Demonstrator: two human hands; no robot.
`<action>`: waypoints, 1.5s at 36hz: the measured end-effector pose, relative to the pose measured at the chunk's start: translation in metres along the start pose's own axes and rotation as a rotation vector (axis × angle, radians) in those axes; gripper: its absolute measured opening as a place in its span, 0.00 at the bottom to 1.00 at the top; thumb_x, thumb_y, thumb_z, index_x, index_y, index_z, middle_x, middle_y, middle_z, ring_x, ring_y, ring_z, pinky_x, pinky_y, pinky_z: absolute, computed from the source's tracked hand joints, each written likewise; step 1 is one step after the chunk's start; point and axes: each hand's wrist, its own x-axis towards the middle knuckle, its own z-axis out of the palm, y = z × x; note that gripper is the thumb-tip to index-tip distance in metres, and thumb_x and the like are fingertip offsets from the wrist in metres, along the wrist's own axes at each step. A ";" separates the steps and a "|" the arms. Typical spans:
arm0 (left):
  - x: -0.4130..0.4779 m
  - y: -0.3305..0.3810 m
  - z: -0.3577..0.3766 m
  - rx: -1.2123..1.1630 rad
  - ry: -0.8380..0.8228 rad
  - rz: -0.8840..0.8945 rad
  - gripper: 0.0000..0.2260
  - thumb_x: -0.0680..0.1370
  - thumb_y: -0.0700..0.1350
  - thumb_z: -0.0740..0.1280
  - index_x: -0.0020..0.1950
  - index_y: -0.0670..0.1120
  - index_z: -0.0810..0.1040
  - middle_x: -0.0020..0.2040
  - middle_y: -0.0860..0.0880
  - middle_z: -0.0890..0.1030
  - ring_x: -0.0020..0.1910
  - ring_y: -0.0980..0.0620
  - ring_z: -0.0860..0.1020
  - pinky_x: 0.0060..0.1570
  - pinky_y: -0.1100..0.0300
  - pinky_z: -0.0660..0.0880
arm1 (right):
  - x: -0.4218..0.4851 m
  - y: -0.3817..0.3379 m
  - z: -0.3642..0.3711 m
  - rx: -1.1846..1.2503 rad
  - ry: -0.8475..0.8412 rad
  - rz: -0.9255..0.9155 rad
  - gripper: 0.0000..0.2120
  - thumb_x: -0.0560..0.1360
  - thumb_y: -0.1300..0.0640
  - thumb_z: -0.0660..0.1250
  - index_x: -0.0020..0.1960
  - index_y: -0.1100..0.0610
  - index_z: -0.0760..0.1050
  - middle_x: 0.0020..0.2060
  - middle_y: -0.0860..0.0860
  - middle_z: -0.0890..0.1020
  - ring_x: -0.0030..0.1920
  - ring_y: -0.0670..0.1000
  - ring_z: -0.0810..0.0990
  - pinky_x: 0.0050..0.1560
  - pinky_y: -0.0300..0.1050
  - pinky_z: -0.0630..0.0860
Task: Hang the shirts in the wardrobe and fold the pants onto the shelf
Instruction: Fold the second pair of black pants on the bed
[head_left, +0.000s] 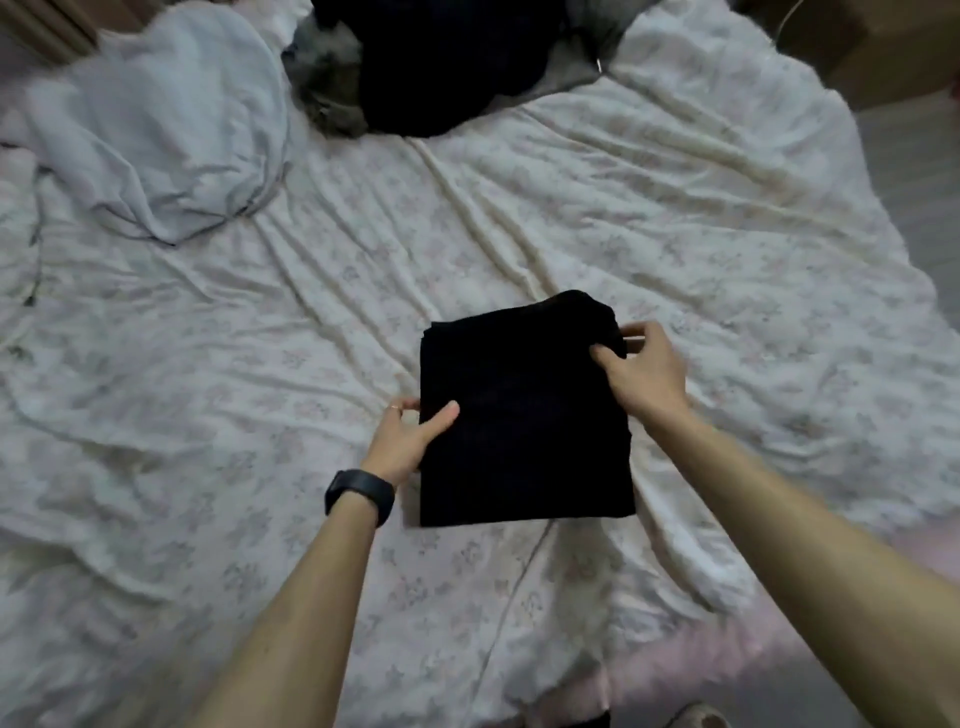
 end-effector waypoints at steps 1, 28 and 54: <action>-0.005 -0.012 0.005 -0.081 0.016 -0.004 0.21 0.72 0.56 0.77 0.56 0.53 0.70 0.60 0.48 0.79 0.53 0.50 0.82 0.48 0.55 0.82 | 0.011 -0.008 0.003 -0.042 -0.018 -0.059 0.14 0.76 0.49 0.70 0.59 0.49 0.72 0.48 0.42 0.79 0.47 0.46 0.79 0.39 0.37 0.70; 0.020 -0.049 0.020 0.012 0.016 0.252 0.27 0.84 0.44 0.63 0.74 0.72 0.61 0.73 0.53 0.70 0.56 0.60 0.77 0.53 0.69 0.74 | -0.001 0.053 0.045 -0.421 -0.033 -0.315 0.31 0.80 0.44 0.65 0.80 0.45 0.59 0.72 0.56 0.69 0.72 0.57 0.67 0.71 0.52 0.65; -0.062 -0.006 0.006 -0.264 0.056 0.208 0.37 0.72 0.26 0.69 0.64 0.67 0.78 0.53 0.70 0.81 0.51 0.72 0.79 0.45 0.71 0.77 | 0.012 -0.003 -0.035 -0.252 -0.626 -0.355 0.49 0.73 0.67 0.74 0.70 0.21 0.55 0.65 0.32 0.69 0.64 0.44 0.74 0.57 0.40 0.77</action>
